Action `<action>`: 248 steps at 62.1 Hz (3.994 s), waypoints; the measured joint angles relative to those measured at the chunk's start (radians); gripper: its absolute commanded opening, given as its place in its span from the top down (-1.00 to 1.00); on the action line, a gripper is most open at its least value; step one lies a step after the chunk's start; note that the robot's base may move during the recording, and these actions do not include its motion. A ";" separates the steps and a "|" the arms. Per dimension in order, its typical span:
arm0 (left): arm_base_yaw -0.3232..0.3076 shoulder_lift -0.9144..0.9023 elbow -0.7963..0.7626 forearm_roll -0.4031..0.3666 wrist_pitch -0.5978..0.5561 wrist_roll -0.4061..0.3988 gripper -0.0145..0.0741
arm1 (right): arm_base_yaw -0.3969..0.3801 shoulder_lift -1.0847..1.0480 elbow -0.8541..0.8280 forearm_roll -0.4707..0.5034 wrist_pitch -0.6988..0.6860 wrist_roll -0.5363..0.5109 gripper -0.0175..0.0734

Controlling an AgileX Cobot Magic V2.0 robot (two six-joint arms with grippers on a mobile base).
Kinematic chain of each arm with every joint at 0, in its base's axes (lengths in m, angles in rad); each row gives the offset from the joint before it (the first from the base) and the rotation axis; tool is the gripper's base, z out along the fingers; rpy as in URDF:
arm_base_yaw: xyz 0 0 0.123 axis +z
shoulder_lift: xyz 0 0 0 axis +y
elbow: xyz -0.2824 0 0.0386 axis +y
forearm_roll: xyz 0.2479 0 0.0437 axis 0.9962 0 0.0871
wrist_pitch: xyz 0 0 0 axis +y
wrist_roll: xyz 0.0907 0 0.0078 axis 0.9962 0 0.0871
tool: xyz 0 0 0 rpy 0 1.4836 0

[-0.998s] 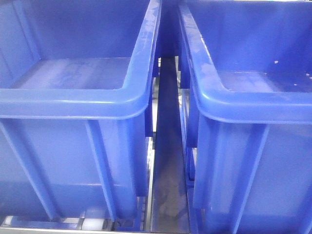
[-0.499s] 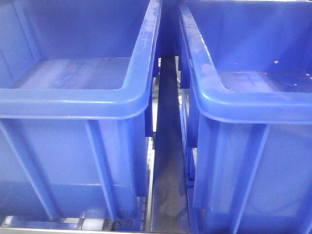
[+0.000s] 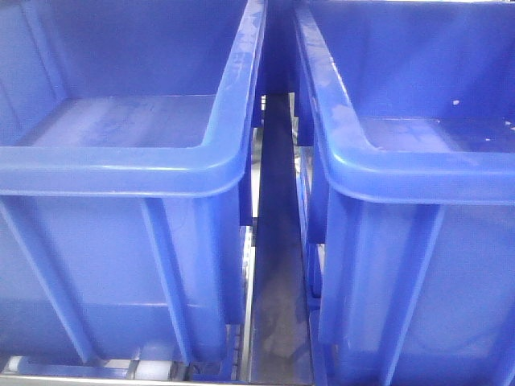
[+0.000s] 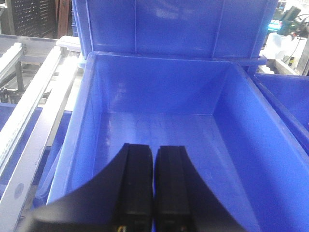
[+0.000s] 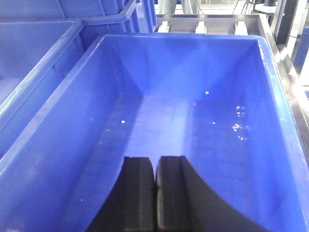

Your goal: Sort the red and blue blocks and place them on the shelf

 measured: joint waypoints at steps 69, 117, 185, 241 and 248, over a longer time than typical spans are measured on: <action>0.000 0.000 0.000 0.000 0.000 -0.002 0.39 | -0.042 -0.221 0.641 -0.148 -0.645 -0.002 0.49; 0.000 -0.001 0.000 0.000 -0.003 -0.002 0.39 | -0.044 -0.274 0.668 -0.144 -0.668 -0.002 0.49; 0.000 -0.001 0.000 0.000 -0.003 -0.003 0.39 | -0.044 -0.274 0.669 -0.111 -0.687 0.033 0.49; 0.165 -0.030 0.380 -0.242 -0.453 0.339 0.39 | -0.044 -0.274 0.669 -0.110 -0.687 0.033 0.49; 0.173 -0.077 0.443 -0.236 -0.461 0.343 0.39 | -0.044 -0.274 0.669 -0.110 -0.687 0.033 0.49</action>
